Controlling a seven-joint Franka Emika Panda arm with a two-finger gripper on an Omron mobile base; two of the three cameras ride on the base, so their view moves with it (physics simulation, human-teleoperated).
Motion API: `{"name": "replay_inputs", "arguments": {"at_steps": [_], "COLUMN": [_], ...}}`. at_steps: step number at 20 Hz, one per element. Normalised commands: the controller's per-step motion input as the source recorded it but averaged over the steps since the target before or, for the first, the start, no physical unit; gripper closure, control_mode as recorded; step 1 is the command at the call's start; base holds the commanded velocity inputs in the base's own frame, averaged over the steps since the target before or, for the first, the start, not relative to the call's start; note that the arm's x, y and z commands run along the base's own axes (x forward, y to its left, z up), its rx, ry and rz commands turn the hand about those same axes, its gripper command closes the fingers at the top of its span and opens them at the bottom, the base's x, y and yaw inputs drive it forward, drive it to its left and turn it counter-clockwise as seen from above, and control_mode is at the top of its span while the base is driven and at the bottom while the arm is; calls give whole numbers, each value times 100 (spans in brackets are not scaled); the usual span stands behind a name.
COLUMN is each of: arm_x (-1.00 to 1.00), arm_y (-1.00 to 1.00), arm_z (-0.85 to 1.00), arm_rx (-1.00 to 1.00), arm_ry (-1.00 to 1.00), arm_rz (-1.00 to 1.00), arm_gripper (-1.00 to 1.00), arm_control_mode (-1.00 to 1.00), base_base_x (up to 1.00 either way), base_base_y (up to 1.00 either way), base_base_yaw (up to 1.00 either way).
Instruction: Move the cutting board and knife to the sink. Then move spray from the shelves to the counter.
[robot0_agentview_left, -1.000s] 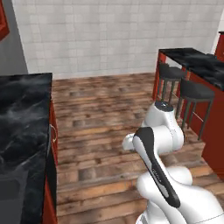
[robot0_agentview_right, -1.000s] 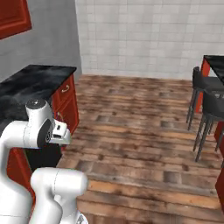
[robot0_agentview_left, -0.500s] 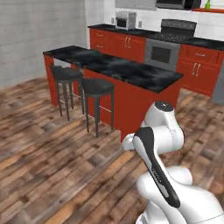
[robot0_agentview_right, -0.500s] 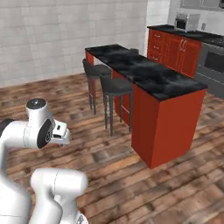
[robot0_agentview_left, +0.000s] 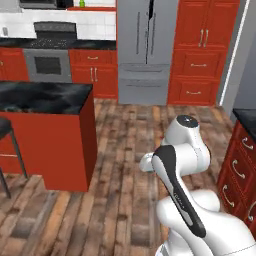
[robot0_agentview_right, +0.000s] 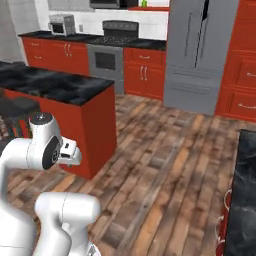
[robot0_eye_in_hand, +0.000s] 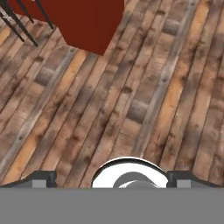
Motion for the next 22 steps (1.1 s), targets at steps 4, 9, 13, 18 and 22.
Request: {"name": "replay_inputs", "arguments": {"at_steps": [4, 9, 13, 18, 22], "arm_x": [0, 0, 0, 0, 0], "arm_y": [0, 0, 0, 0, 0], "arm_z": [0, 0, 0, 0, 0], "arm_rx": [0, 0, 0, 0, 0], "arm_ry": [0, 0, 0, 0, 0], "arm_rz": [0, 0, 0, 0, 0], "arm_gripper": [-100, -100, -100, -100, -100], "arm_control_mode": [100, 100, 100, 100, 100], "base_base_x": [26, 68, 79, 85, 89], "base_base_y": [10, 19, 17, 14, 13], "base_base_yaw": [-75, -25, 0, 0, 0]}}
